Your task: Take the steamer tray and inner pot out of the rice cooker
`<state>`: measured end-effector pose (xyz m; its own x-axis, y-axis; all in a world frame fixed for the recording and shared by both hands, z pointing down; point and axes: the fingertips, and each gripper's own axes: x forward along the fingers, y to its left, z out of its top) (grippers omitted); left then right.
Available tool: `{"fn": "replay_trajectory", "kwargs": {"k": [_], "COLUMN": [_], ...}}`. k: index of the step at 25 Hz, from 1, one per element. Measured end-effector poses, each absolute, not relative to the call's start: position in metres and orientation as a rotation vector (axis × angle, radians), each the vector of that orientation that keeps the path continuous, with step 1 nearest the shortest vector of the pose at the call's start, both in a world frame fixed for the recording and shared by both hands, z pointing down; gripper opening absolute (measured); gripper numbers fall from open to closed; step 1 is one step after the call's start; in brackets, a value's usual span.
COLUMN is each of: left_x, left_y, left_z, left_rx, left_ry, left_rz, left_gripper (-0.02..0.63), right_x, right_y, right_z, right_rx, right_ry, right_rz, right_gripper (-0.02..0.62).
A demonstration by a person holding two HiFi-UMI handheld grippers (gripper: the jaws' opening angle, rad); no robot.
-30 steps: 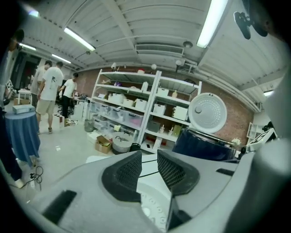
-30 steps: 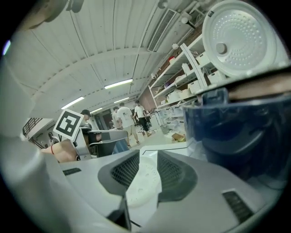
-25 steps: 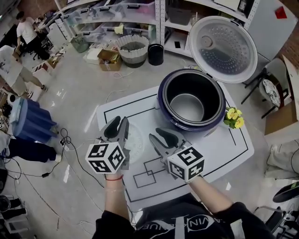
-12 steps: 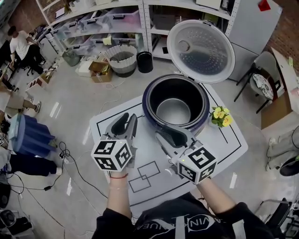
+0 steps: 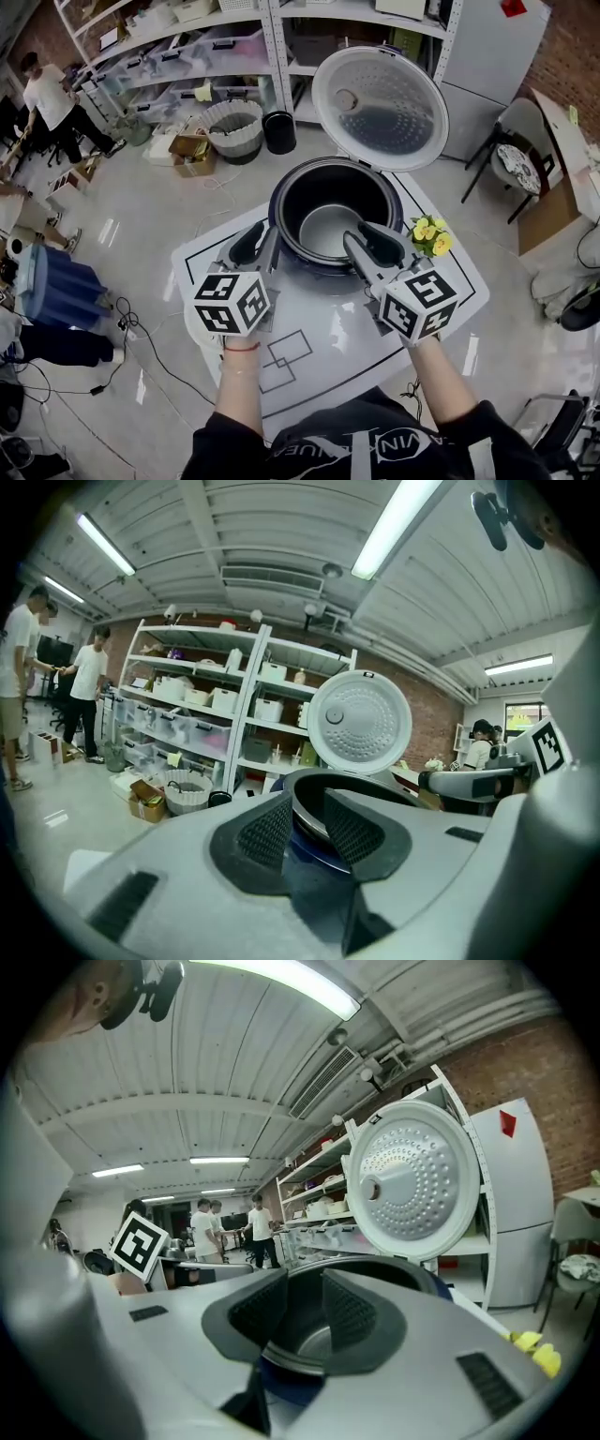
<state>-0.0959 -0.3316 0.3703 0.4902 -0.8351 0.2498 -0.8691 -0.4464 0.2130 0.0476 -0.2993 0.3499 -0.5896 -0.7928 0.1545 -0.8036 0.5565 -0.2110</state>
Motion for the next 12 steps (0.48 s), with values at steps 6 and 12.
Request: {"fn": "replay_trajectory", "kwargs": {"k": [6,12], "left_x": [-0.083,-0.080], "left_y": [-0.347,-0.357], "left_z": [0.375,0.387], "left_rx": [2.421,2.390], "left_ry": [-1.433,-1.439], "left_rz": [0.173,0.227], "left_gripper": [0.092,0.103], "right_x": [0.089,0.121], "right_y": [-0.329,-0.353], "right_z": [0.361,0.380], "right_rx": [1.473,1.531], "right_ry": [-2.628,-2.515], "right_rz": [0.355,0.345], "right_gripper": [0.103,0.103]}}
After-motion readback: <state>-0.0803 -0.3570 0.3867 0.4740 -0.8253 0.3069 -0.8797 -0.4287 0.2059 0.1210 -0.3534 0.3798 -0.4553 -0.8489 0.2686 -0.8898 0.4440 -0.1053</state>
